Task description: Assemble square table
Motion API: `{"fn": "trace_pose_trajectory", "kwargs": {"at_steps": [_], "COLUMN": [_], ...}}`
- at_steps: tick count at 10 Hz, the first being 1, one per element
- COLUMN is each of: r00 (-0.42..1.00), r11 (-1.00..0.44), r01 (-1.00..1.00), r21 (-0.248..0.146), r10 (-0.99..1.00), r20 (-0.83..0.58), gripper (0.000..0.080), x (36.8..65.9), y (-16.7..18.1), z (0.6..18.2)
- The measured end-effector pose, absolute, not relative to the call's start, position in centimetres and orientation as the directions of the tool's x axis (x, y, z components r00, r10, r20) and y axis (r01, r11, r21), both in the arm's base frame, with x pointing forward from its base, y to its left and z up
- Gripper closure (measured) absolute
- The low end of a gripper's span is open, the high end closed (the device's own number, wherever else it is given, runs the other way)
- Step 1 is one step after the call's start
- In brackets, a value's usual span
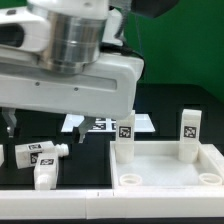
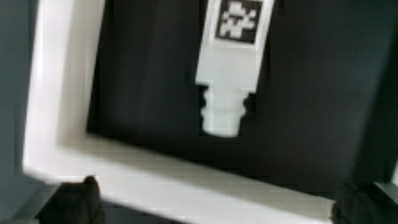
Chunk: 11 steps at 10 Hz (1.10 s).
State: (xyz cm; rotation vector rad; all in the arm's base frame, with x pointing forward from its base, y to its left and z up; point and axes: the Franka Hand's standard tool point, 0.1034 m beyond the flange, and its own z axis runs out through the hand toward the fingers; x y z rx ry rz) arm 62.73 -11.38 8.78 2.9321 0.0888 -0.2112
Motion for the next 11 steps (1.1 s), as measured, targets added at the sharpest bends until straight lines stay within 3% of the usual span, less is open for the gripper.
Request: {"fn": "trace_pose_trajectory", "kwargs": {"at_steps": [3,4,5,7,8,11], "r00": [0.985,0.983,0.977,0.974,0.971,0.969], "r11": [-0.97,-0.976,-0.981,-0.987,-0.991,-0.991], "r01": [-0.105,-0.113,-0.151,-0.144,-0.126,-0.125], "r21": [0.218,0.188,0.125,0.077,0.053,0.05], "r10": [-0.131,-0.137,-0.167,-0.155,-0.134,-0.133], "r20": [-0.11,-0.119,-0.129,-0.164,-0.199,-0.206], "gripper": [0.015,0.015,0.015,0.015,0.015,0.015], "x": [62.8,62.4,61.9,59.8,59.1,59.1], "y": [-11.2,-11.4,-12.4,-13.5,-13.0,-12.8], "z": [8.7,8.4,7.4,4.8,4.5,4.4]}}
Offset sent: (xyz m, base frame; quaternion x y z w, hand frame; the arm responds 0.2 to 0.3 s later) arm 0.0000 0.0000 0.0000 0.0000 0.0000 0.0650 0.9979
